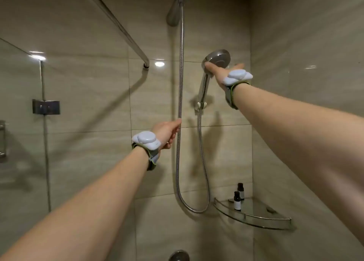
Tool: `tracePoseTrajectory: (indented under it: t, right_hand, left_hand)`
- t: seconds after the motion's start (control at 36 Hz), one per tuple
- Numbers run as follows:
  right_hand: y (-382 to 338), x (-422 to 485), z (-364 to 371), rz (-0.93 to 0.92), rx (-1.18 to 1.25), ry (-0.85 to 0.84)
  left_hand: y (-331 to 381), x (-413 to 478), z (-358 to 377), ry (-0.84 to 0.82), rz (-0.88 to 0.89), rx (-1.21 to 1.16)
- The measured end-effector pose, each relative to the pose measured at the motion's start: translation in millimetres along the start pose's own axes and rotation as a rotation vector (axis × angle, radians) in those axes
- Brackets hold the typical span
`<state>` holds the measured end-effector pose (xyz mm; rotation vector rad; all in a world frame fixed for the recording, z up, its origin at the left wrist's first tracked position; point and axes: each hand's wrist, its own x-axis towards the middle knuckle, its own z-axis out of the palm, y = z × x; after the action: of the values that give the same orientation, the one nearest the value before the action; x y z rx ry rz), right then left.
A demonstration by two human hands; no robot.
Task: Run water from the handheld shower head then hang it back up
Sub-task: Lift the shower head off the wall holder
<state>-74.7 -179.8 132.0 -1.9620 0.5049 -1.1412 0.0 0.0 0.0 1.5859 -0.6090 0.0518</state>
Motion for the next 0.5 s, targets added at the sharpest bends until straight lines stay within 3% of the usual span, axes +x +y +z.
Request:
tracePoseTrajectory:
  t: [0.06,0.5]
  right_hand:
    - [-13.3,6.4,2.9,-0.014,0.032,0.063]
    - [-27.1,49.7,39.1,0.082,0.135,0.058]
  left_hand:
    - [4.3,7.0,-1.2,0.013,0.045,0.045]
    - [14.8,24.4,2.2,-0.063,0.125,0.085]
